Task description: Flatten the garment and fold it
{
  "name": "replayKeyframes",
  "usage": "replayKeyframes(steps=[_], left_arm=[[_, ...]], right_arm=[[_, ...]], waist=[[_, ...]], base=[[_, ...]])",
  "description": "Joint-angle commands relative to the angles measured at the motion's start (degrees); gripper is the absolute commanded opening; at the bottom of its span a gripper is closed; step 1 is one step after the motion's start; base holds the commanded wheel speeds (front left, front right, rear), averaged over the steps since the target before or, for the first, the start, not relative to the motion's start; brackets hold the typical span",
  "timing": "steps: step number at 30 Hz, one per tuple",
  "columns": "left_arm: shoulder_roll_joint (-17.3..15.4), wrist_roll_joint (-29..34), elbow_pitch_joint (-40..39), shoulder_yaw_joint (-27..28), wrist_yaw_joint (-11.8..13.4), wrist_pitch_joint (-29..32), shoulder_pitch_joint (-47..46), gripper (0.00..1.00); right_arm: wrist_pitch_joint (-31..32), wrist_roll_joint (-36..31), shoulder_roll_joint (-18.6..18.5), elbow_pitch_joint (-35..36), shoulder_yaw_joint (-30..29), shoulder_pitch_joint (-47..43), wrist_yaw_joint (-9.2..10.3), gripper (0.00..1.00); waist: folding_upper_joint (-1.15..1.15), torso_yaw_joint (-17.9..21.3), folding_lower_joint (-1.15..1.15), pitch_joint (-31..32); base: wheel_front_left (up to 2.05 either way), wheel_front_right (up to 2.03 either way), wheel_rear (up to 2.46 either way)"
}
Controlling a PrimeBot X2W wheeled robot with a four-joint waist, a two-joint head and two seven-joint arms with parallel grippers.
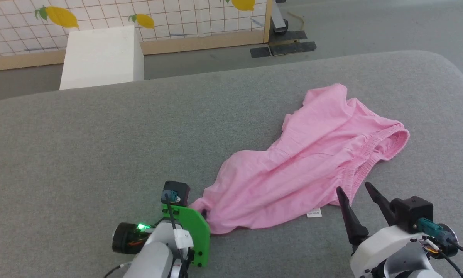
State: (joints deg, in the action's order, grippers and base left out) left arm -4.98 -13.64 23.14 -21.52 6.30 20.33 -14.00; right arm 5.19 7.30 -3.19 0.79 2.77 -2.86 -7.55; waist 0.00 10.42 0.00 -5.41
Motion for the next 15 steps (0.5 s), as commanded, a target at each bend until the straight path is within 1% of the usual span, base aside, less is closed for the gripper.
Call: replayKeyframes(steps=[1, 3, 6, 7, 8, 9, 11, 15], left_arm=[[-0.8, 0.98, 0.08, 0.1, 1.21, 0.74, -1.3, 1.0], [-1.05, 1.34, 0.1, 0.39, 2.46, 1.68, -1.58, 1.0], [-1.17, 0.87, 0.31, 0.63, 3.05, 3.31, -1.36, 1.0], [-1.27, 0.79, 0.32, 0.62, 3.07, 3.62, -1.25, 0.96], [-1.27, 0.47, 0.13, 0.88, 3.24, 3.57, -1.13, 0.36], [-1.26, 0.18, -0.06, 1.12, 3.32, 3.35, -0.98, 0.0], [-1.23, -0.79, -0.75, 1.94, 3.45, 2.31, -0.38, 0.0], [-0.9, -3.21, -3.09, 5.2, 5.05, -2.86, 1.71, 0.0]], right_arm=[[-0.21, 0.42, 0.14, -0.19, 0.18, 0.99, 0.06, 1.0], [-0.17, 0.59, 0.18, -0.25, 0.3, 1.07, 0.06, 1.0], [-0.21, 0.93, 0.22, -0.71, 0.64, 1.25, 0.06, 1.0], [-0.21, 0.98, 0.22, -0.87, 0.76, 1.33, 0.06, 1.0], [-0.25, 1.05, 0.23, -1.01, 0.79, 1.41, 0.06, 1.0], [-0.3, 1.08, 0.23, -1.11, 0.75, 1.45, 0.06, 1.0], [-0.35, 1.04, 0.24, -1.38, 0.6, 1.48, 0.06, 1.0], [0.46, 0.12, 0.26, -2.48, -0.76, 1.63, 0.06, 1.0]], waist=[[0.0, 0.42, 0.0, -0.43], [0.0, 0.57, 0.0, -0.64], [0.0, 0.59, 0.0, -0.94], [0.0, 0.55, 0.0, -1.0], [0.0, 0.45, 0.0, -1.09], [0.0, 0.34, 0.0, -1.12], [0.0, 0.01, 0.0, -1.15], [0.0, -0.89, 0.0, -1.16]], base=[[0.0, 0.0, 0.0], [0.0, 0.0, 0.0], [0.0, 0.0, 0.0], [0.0, 0.0, 0.0], [0.0, 0.0, 0.0], [0.0, 0.0, 0.0], [0.0, 0.0, 0.0], [0.0, 0.0, 0.0]])
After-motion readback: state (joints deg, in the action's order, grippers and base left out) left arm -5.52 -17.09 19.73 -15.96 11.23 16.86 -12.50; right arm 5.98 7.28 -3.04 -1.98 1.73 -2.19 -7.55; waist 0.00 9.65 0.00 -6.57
